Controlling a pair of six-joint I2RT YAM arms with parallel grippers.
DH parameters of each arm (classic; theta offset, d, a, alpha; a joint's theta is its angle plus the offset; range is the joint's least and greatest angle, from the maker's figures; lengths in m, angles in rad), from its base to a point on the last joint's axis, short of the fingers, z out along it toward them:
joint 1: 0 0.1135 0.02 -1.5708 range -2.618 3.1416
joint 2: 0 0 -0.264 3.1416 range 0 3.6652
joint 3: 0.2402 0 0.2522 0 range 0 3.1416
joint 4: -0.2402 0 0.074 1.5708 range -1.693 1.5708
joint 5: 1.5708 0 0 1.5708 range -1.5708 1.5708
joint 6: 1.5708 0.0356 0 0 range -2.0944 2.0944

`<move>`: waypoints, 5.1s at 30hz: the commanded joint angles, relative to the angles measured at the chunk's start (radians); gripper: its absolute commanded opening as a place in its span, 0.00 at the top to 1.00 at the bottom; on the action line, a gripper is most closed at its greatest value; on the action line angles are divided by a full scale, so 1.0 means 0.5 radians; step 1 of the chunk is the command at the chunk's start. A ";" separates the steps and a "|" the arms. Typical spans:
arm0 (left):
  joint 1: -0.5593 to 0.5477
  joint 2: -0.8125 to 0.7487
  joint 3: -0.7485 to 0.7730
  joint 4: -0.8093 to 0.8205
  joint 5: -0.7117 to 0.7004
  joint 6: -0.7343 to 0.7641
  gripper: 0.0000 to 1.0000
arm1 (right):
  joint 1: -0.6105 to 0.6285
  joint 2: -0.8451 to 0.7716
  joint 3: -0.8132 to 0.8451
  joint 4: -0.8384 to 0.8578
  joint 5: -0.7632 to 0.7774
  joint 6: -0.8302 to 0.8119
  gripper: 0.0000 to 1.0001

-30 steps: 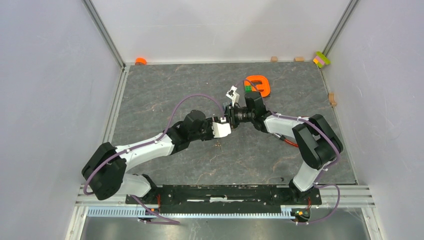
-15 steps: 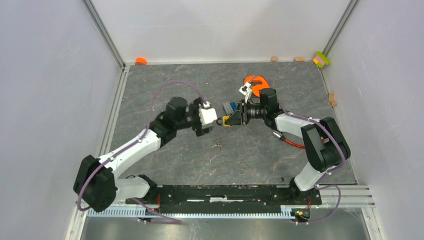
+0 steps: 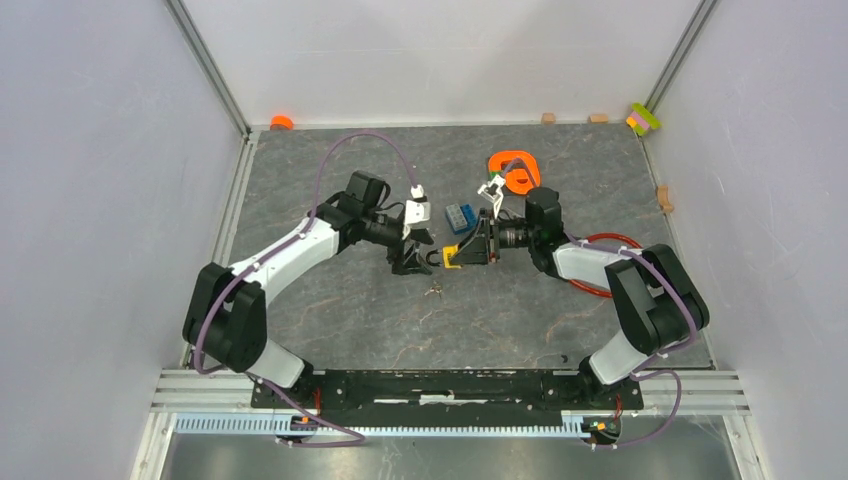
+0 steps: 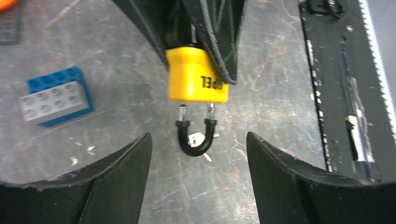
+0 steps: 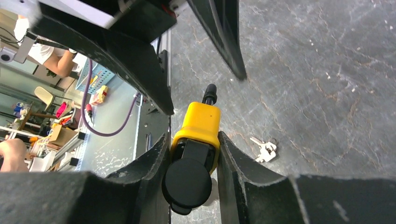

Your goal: Unlock with the key

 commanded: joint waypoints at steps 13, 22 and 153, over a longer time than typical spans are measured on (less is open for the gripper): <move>-0.072 0.082 0.126 -0.168 0.226 0.043 0.61 | 0.000 -0.077 -0.011 0.282 -0.055 0.111 1.00; -0.376 -0.342 -0.452 0.670 -0.754 -0.021 0.93 | -0.085 0.093 -0.004 0.768 0.142 0.778 1.00; 0.154 -0.943 -0.317 -0.069 -0.816 -0.702 0.00 | -0.622 -1.087 0.252 -2.547 1.806 -2.629 0.02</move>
